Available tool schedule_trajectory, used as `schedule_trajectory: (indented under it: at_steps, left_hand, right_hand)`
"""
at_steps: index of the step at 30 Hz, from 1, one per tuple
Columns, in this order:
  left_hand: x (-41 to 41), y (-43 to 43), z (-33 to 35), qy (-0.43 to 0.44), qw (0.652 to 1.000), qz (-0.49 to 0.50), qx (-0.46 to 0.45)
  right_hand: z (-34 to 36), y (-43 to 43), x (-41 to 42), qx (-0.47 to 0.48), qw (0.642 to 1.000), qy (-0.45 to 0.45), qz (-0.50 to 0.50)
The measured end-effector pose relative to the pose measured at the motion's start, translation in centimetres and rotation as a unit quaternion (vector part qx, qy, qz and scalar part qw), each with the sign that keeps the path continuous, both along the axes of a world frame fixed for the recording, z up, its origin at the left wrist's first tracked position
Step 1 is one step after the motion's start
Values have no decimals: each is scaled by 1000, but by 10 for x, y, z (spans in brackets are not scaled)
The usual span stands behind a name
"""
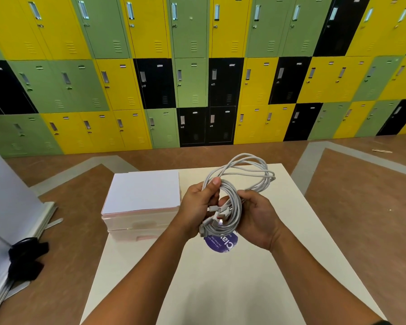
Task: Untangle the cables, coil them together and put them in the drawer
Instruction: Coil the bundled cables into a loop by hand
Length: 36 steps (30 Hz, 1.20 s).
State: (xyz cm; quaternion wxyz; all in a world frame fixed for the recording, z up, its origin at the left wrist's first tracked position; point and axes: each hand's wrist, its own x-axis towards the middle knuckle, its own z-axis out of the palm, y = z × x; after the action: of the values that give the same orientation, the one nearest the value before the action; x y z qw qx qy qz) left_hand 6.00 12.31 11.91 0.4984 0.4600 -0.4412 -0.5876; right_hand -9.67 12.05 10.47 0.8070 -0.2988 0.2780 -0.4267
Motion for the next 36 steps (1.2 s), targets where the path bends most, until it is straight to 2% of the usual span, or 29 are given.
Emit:
schedule_trajectory:
  at_steps: [5, 9, 12, 16, 22, 30, 33, 36]
  left_hand:
    - [1, 3, 2, -3, 1000, -7, -12]
    - [-4, 7, 2, -24, 998, -11, -52]
    - [-13, 9, 4, -42, 993, -26, -103]
    - [-15, 9, 2, -44, 992, 0, -114]
    - [-17, 6, -10, -98, 990, 55, -83]
    - [-24, 8, -17, -149, 974, 91, -141]
    - [-26, 10, -18, -168, 968, 97, -162]
    - [-25, 8, -19, -193, 955, 119, -193]
  right_hand:
    - [6, 5, -2, -54, 997, 49, 39]
    - [6, 5, -1, -89, 988, 130, 8]
    - [4, 7, 3, -69, 983, 168, -36]
    - [3, 11, 7, -59, 982, 176, -37]
    - [3, 11, 9, -20, 964, 260, -59]
    - [-18, 11, 19, 11, 938, 324, -118]
    - [-24, 13, 20, 3, 918, 383, -105]
    - [-27, 17, 23, -4, 913, 402, -67]
